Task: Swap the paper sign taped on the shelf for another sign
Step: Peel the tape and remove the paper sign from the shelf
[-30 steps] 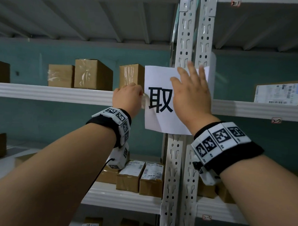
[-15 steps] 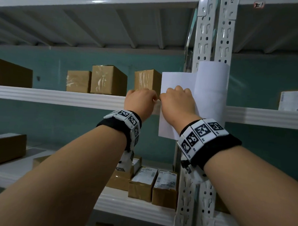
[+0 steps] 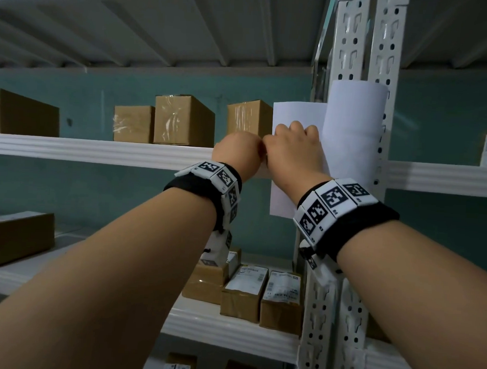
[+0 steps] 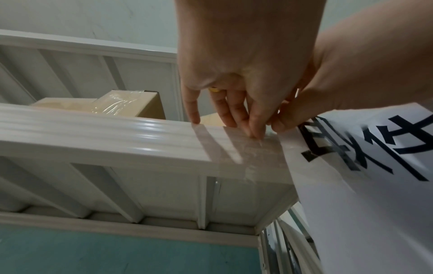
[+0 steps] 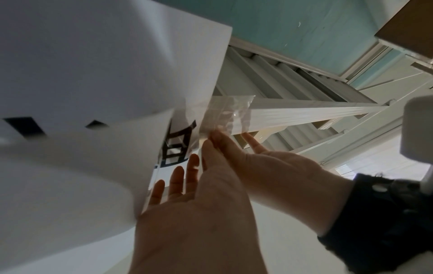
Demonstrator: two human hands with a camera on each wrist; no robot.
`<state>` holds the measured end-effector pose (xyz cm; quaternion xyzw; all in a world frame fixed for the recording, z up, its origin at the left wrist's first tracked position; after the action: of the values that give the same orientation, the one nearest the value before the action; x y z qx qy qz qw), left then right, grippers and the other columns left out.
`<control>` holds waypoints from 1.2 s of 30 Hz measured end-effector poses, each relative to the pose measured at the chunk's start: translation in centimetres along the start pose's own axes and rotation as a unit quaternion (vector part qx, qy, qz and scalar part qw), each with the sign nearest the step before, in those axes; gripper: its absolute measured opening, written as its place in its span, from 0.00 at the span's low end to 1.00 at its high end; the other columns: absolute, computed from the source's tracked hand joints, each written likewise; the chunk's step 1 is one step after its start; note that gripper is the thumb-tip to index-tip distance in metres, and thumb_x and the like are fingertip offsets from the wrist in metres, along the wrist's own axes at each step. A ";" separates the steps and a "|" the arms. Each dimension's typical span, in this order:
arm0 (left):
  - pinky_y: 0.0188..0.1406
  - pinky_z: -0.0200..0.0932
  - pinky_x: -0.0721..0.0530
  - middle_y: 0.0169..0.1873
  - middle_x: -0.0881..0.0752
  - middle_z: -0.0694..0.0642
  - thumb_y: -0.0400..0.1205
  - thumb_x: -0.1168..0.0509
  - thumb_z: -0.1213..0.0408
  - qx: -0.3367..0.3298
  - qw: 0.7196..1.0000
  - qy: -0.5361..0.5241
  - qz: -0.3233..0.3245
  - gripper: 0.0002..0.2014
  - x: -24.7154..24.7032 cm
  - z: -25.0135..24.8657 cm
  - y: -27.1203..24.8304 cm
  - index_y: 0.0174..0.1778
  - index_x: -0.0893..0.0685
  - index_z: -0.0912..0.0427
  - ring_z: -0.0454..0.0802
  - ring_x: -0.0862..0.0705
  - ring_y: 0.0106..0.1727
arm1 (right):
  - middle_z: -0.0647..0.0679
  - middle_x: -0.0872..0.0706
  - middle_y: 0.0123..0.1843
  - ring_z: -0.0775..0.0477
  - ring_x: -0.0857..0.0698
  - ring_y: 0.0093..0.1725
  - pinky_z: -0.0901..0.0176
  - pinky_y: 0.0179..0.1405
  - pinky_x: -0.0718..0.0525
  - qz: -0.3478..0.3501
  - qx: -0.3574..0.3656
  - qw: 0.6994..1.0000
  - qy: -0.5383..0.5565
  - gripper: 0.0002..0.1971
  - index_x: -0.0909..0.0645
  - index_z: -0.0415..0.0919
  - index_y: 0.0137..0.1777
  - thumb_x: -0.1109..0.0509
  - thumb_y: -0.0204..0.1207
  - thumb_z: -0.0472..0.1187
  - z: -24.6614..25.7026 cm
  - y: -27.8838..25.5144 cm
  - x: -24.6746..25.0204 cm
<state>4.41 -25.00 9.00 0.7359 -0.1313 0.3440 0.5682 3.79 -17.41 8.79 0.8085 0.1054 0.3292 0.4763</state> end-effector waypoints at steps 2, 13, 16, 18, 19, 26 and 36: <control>0.39 0.45 0.27 0.35 0.21 0.56 0.80 0.44 0.67 -0.003 1.000 0.007 0.014 0.11 -0.2 -0.1 0.2 0.33 0.21 0.58 0.56 0.23 0.38 | 0.43 0.18 0.53 0.38 0.24 0.56 0.45 0.55 0.30 -0.004 0.001 1.000 -0.006 0.12 0.18 0.44 0.56 0.43 0.82 0.37 -0.1 -0.1 0.0; 0.52 0.48 0.19 0.49 0.12 0.62 0.83 0.44 0.64 -0.034 0.997 0.027 0.061 0.15 0.4 -0.9 0.1 0.51 0.13 0.65 0.59 0.16 0.50 | 0.42 0.17 0.54 0.38 0.23 0.56 0.46 0.54 0.29 -0.010 0.002 1.000 0.006 0.12 0.19 0.44 0.57 0.43 0.82 0.37 -0.5 -0.3 0.1; 0.53 0.48 0.19 0.51 0.12 0.61 0.83 0.44 0.65 -0.045 0.996 0.040 0.066 0.15 0.5 -1.0 0.0 0.54 0.13 0.63 0.58 0.16 0.50 | 0.43 0.17 0.54 0.39 0.22 0.55 0.46 0.54 0.29 -0.010 -0.002 1.000 0.007 0.11 0.20 0.45 0.58 0.43 0.82 0.38 -0.7 -0.3 -0.2; 0.50 0.47 0.19 0.51 0.12 0.60 0.83 0.44 0.65 -0.049 0.996 0.036 0.064 0.15 0.6 -0.9 -0.1 0.54 0.12 0.62 0.57 0.15 0.50 | 0.44 0.17 0.53 0.39 0.22 0.55 0.46 0.54 0.28 -0.008 -0.010 1.000 0.000 0.10 0.19 0.47 0.56 0.40 0.81 0.38 -1.1 -0.3 -0.7; 0.49 0.46 0.19 0.50 0.12 0.60 0.83 0.43 0.65 -0.051 0.997 0.028 0.060 0.14 0.8 -0.8 0.0 0.54 0.12 0.61 0.57 0.15 0.51 | 0.44 0.17 0.52 0.39 0.22 0.55 0.45 0.54 0.28 -0.007 -0.016 1.000 -0.002 0.09 0.19 0.48 0.55 0.39 0.80 0.39 -1.3 -0.3 -0.8; 0.52 0.43 0.19 0.55 0.13 0.54 0.81 0.37 0.67 -0.036 0.992 -0.117 -0.035 0.09 2.4 1.5 -0.1 0.54 0.14 0.58 0.53 0.15 0.55 | 0.43 0.18 0.52 0.38 0.23 0.55 0.46 0.55 0.30 -0.003 -0.012 1.000 0.004 0.10 0.20 0.48 0.57 0.39 0.80 0.38 -1.4 -0.3 -0.7; 0.58 0.41 0.24 0.56 0.17 0.56 0.77 0.32 0.64 -0.066 0.996 -0.063 -0.026 0.11 0.5 2.2 -1.1 0.55 0.13 0.55 0.54 0.19 0.59 | 0.43 0.19 0.52 0.39 0.24 0.55 0.45 0.55 0.29 0.003 -0.004 1.000 0.010 0.10 0.18 0.47 0.54 0.41 0.81 0.44 -0.3 0.3 -0.2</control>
<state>6.15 -26.63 8.26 0.7200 -0.1697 0.2728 0.6151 3.48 -17.45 9.03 0.8035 0.1065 0.3392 0.4775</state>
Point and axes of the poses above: each hand's wrist, its own y-axis towards the middle knuckle, its own x-axis out of the back of the hand, z = x × y, the point moved 9 cm from there along y, towards the middle knuckle
